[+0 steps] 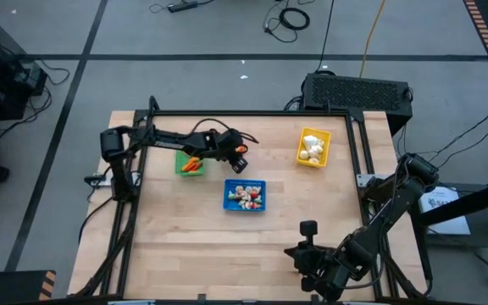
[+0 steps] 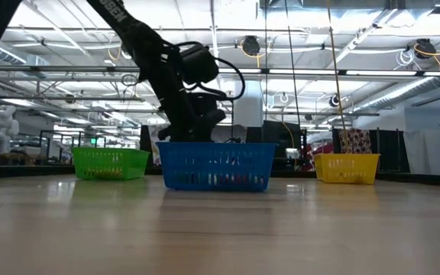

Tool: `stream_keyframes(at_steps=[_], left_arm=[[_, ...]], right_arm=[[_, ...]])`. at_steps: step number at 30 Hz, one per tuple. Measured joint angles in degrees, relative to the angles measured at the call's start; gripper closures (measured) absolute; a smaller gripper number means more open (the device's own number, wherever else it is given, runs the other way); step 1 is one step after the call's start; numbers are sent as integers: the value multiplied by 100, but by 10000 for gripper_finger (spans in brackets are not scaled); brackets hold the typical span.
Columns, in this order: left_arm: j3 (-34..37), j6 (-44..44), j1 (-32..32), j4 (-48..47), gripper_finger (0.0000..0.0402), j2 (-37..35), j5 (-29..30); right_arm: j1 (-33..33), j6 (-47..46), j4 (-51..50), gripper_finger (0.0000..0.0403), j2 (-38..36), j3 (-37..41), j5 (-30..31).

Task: Sort produce into baskets
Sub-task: Put the yellow chili pepper into the green bin

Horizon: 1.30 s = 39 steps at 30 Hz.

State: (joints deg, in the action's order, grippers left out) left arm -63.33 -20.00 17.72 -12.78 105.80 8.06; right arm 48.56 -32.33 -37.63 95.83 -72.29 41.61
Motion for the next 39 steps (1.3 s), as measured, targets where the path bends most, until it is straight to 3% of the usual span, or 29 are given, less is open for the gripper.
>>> stream_keyframes(at_steps=[5, 25, 33, 39], left_arm=[[-2, 111, 78, 12, 237, -13, 266], [-4, 270, 266, -21, 241, 511, -54], [-9, 238, 262, -167, 336, 462, -64], [14, 242, 251, -465, 392, -142, -36]], right_arm=[[31, -108, -65, 403, 0, 0, 4], [70, -150, -87, 403, 0, -2, 26], [70, -150, -81, 403, 0, -2, 21], [70, -152, -72, 403, 0, -2, 8]])
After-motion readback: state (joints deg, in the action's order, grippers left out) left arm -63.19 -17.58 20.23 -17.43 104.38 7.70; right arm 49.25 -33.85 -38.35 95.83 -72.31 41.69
